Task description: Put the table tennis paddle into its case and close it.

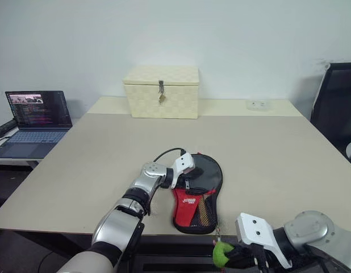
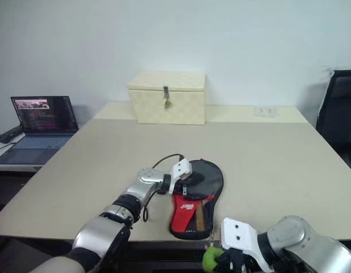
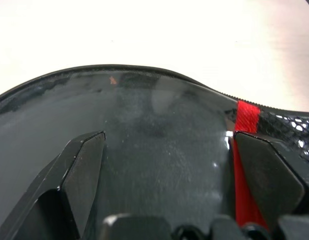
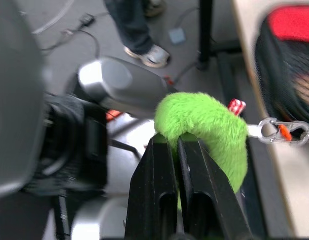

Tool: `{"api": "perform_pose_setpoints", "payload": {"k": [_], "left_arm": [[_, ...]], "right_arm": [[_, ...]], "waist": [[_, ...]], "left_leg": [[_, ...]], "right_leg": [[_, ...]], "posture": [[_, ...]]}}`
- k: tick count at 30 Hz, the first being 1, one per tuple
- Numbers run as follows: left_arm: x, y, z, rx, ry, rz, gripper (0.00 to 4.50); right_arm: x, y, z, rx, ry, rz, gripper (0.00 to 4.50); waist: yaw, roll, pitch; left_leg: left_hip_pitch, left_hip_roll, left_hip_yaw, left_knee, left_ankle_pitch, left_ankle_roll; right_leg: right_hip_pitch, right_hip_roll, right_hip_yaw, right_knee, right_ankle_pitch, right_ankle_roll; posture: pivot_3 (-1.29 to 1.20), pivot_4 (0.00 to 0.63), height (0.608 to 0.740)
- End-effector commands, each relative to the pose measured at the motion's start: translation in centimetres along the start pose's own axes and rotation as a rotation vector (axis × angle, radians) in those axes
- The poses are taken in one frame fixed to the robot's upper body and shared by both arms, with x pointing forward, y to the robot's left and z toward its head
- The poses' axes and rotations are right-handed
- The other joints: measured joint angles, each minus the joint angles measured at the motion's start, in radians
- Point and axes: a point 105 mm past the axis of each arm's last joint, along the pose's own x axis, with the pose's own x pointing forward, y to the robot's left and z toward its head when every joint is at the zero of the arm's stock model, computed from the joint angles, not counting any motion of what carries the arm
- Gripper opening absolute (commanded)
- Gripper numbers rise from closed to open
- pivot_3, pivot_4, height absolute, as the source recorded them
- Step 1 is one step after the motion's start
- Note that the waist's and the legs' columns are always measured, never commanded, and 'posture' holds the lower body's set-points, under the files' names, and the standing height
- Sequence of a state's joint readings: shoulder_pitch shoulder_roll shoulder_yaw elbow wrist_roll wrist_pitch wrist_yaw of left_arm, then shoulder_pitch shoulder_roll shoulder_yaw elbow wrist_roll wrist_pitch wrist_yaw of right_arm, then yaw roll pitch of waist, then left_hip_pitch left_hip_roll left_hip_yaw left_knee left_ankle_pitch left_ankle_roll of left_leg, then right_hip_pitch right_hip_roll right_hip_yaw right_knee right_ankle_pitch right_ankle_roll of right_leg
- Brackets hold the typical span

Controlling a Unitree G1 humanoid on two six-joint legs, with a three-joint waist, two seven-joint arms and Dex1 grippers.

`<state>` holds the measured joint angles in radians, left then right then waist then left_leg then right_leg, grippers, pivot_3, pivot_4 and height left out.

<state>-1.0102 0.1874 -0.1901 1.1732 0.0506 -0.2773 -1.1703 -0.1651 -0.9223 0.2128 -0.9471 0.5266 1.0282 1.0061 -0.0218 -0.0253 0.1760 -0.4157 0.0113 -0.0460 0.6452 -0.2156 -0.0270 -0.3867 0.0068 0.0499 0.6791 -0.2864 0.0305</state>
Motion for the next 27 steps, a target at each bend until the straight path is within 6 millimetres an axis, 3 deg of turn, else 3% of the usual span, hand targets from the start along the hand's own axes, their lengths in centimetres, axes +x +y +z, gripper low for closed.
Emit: {"api": "perform_pose_setpoints", "payload": {"k": [1, 5, 8, 11, 17, 23, 27], "left_arm": [[1.1, -1.1, -1.3, -0.002, 0.073, -0.039, 4.5], [1.3, -0.9, -1.1, 0.008, 0.073, -0.033, 4.5], [1.2, -1.0, -1.2, 0.009, 0.072, -0.035, 4.5], [0.8, -0.8, -1.4, 0.004, 0.069, -0.026, 4.5], [-0.6, -0.5, -2.3, -0.006, 0.063, 0.01, 4.5], [-2.6, 0.3, -2.2, -0.014, 0.006, 0.082, 4.5], [-4.9, 1.2, -0.4, 0.025, -0.071, 0.138, 4.5]], "right_arm": [[0.4, 2.5, 1.4, -0.03, -0.049, 0.097, 0.06], [0.9, 2.8, 1.9, -0.026, -0.081, 0.108, 0.06], [1.2, 1.6, 1.5, -0.019, -0.062, 0.04, 0.06], [0.7, -0.3, 1.5, 0.005, -0.068, -0.028, 0.7], [-0.8, -2.9, 2.1, -0.004, -0.085, -0.113, 2.76], [-4.0, -9.5, 2.2, -0.026, -0.163, -0.363, 2.76], [-5.4, -13.2, 2.3, -0.058, -0.241, -0.465, 2.76]], "waist": [[0.0, 0.0, 0.0], [0.0, 0.0, 0.0], [0.0, 0.0, 0.0], [-0.002, 0.0, 0.0], [-0.006, 0.0, 0.0], [-0.015, 0.0, 0.0], [-0.023, 0.0, 0.0]], "left_leg": [[0.0, 0.0, -0.001, 0.0, 0.0, 0.0], [-0.001, 0.0, -0.003, 0.0, 0.0, 0.0], [-0.001, 0.0, -0.004, 0.0, 0.0, 0.0], [-0.001, 0.0, -0.004, 0.0, 0.0, 0.0], [0.0, 0.0, -0.004, 0.0, 0.0, 0.0], [0.002, 0.001, -0.003, 0.0, 0.0, 0.0], [0.002, 0.002, -0.003, -0.001, 0.0, 0.0]], "right_leg": [[0.0, 0.0, -0.001, 0.0, 0.0, 0.0], [0.0, -0.001, -0.003, 0.0, 0.0, -0.001], [0.0, -0.001, -0.004, 0.0, -0.001, -0.002], [0.0, -0.001, -0.005, 0.0, -0.001, -0.002], [0.001, 0.0, -0.005, 0.001, -0.001, -0.002], [0.001, 0.0, -0.004, 0.002, -0.001, -0.002], [0.0, 0.001, -0.004, 0.003, -0.001, -0.003]], "posture": [[0.0, 0.15, 0.74], [0.0, 0.15, 0.74], [0.0, 0.15, 0.74], [0.0, 0.15, 0.74], [0.0, 0.15, 0.74], [0.0, 0.15, 0.74], [0.0, 0.15, 0.74]]}}
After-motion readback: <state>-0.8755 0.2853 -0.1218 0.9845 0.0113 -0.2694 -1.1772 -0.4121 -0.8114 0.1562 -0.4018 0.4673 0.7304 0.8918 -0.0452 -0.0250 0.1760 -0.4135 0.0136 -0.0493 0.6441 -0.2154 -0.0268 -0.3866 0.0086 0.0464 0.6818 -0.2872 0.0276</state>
